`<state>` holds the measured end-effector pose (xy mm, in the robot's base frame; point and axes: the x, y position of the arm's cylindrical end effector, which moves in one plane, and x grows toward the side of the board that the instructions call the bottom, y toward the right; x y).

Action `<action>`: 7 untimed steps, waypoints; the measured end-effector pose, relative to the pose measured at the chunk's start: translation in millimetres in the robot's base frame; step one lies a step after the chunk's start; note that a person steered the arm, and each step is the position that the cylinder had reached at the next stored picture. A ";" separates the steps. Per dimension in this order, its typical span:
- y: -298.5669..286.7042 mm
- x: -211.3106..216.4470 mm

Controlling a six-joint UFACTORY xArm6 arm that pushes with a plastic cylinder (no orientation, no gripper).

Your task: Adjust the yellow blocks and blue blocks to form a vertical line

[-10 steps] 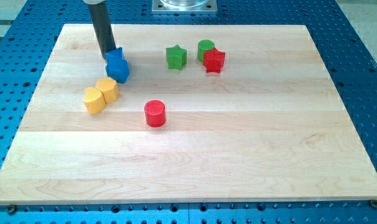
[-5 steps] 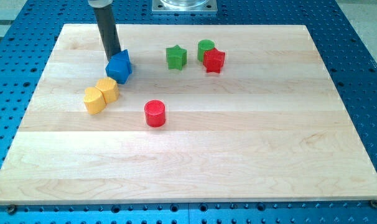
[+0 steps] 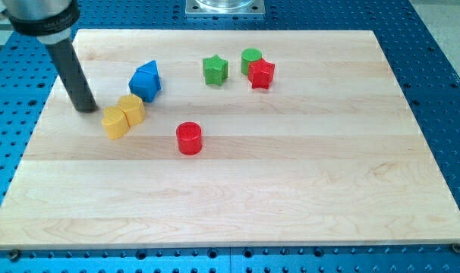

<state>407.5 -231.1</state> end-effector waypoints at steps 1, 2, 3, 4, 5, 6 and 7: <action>4.5 13.6; 5.5 28.3; 9.9 35.9; 30.0 38.4; 45.2 38.4; 45.5 38.4; 45.3 42.4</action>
<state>449.9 -185.8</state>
